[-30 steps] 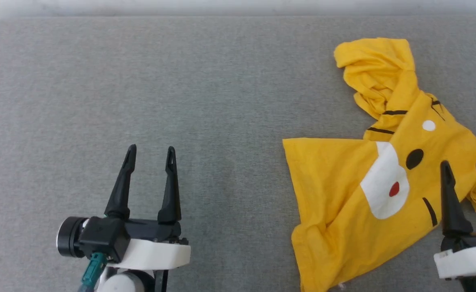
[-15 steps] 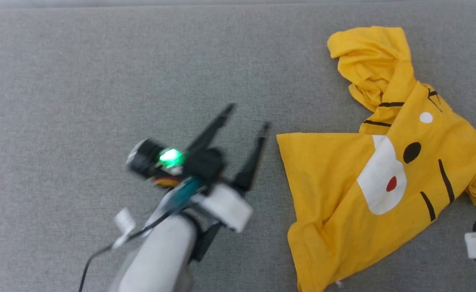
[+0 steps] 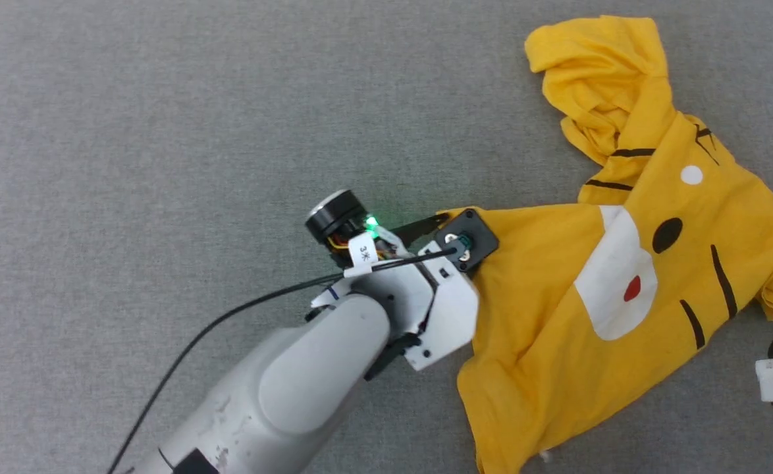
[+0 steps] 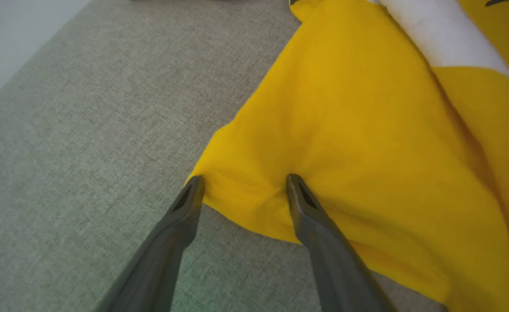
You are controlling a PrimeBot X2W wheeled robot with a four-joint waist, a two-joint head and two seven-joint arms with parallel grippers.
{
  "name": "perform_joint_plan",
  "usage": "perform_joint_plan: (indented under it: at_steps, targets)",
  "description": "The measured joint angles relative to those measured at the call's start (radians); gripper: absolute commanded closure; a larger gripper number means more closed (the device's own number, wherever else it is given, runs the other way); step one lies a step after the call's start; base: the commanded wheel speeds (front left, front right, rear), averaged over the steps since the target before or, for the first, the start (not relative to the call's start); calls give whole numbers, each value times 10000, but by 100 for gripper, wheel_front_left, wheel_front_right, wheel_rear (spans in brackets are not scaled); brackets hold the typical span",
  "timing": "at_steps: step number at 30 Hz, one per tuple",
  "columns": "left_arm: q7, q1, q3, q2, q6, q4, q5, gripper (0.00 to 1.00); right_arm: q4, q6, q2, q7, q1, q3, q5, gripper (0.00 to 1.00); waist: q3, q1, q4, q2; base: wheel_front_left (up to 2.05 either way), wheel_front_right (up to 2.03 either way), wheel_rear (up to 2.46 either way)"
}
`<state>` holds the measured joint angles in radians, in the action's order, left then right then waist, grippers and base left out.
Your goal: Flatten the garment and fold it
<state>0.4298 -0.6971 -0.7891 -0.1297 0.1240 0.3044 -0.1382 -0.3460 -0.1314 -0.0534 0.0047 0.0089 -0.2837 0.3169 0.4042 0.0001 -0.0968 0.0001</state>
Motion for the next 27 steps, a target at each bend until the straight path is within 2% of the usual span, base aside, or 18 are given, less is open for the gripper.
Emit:
perform_joint_plan:
  at_steps: [4, 5, 6, 7, 11, 14, 19, 22, 27]
  targets:
    - [293, -421, -506, -211, 0, 449, -297, 0, 138, 0, 0, 10, 0, 150, 144, 0, 21, -1, -148, -2, 0, 0, 0]
    - [337, -509, -598, -242, 0, 512, -376, 39, 161, 0, 0, 8, 0, 192, 186, 0, 21, -2, -175, -2, 0, 0, 0]
    - [339, -554, -644, -255, 0, 552, -499, 92, 180, 0, 0, 6, 0, 217, 188, 0, 15, -2, -195, -2, 0, 0, 0]
    - [337, -591, -715, -267, 0, 591, -631, 100, 199, 0, 0, 6, 0, 240, 188, 0, 3, -2, -203, -2, 0, 0, 0]
    - [27, -625, -903, -288, 0, 587, -1154, 100, 219, 0, -2, 10, 1, 226, 180, 0, -54, -1, -107, -2, 0, 0, 0]
    - [-412, -601, -640, -399, -46, 464, -1348, 100, 190, 0, 0, 44, 1, 270, 151, 0, -131, -1, 42, -2, 0, 0, 0]
    - [-1057, -35, 546, -955, -775, -1047, -2163, 100, 33, 0, 0, 213, 7, 274, 65, 0, -336, -1, 345, -2, 0, 0, 0]
    - [-1116, 901, 1352, -1636, -1522, -2709, -2525, 100, -31, 0, -2, 295, 34, 213, 65, 0, -435, -1, 562, -2, 0, 0, 0]
    - [-966, 3745, 2909, -3177, -3480, -5515, -2915, 100, -150, 0, 2, 407, 223, 86, 54, 0, -533, -1, 951, -1, 0, 0, 0]
